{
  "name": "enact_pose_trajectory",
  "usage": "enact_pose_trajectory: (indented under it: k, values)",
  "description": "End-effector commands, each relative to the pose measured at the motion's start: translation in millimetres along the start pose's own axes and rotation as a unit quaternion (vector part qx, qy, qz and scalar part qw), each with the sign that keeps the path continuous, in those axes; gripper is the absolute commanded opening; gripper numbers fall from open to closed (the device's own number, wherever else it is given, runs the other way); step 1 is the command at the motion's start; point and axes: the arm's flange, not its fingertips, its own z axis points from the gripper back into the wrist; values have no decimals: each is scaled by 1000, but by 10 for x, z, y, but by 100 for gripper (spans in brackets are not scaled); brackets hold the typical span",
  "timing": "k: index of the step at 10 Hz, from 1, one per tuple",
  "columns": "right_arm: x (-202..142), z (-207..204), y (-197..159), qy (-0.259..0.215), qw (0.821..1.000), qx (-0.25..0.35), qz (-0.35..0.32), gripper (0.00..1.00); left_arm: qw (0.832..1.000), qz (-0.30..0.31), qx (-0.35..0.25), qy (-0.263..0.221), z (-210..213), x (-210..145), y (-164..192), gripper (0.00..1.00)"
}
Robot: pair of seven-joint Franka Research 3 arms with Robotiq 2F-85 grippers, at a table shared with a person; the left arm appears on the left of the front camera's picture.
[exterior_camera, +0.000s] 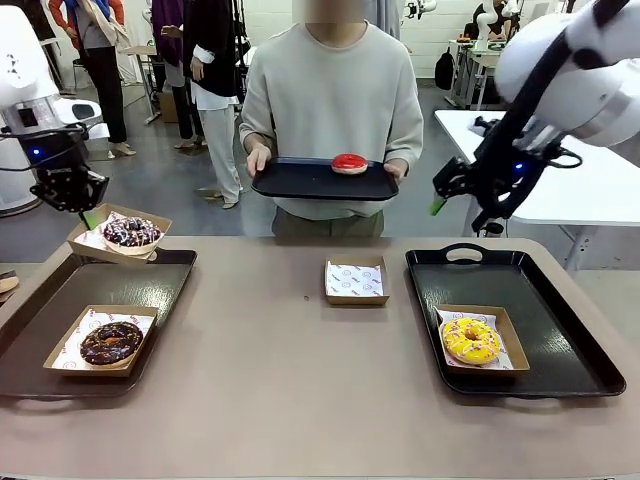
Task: Individually package the donuts and arrange them on the tray.
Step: Place the picked Paper togo box on the Handle tray while simultaneously picking up another Paper togo box from the table with the other hand.
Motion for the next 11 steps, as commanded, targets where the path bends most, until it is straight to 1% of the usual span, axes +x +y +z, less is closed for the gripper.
enact_pose_trajectory:
  k: [1,3,4,5,6,7,11]
  values:
    - [49,-206,68,13,999,-37,6,100,1000,-10,-19,3,-139,26,118,1]
    - [29,-365,79,22,999,-47,10,100,1000,0,-29,5,-273,81,241,1]
    - [26,-367,66,23,999,-44,11,100,1000,-1,-31,2,-295,89,249,1]
    - [4,-340,62,27,999,-25,18,100,999,-1,-32,0,-306,98,240,1]
    - [-74,-244,23,33,999,15,19,100,999,-1,-35,-6,-302,85,232,1]
    - [2,-375,47,31,999,-31,18,100,1000,9,-17,14,-330,90,226,1]
    - [2,-375,47,31,999,-31,18,100,1000,9,-17,14,-330,90,226,1]
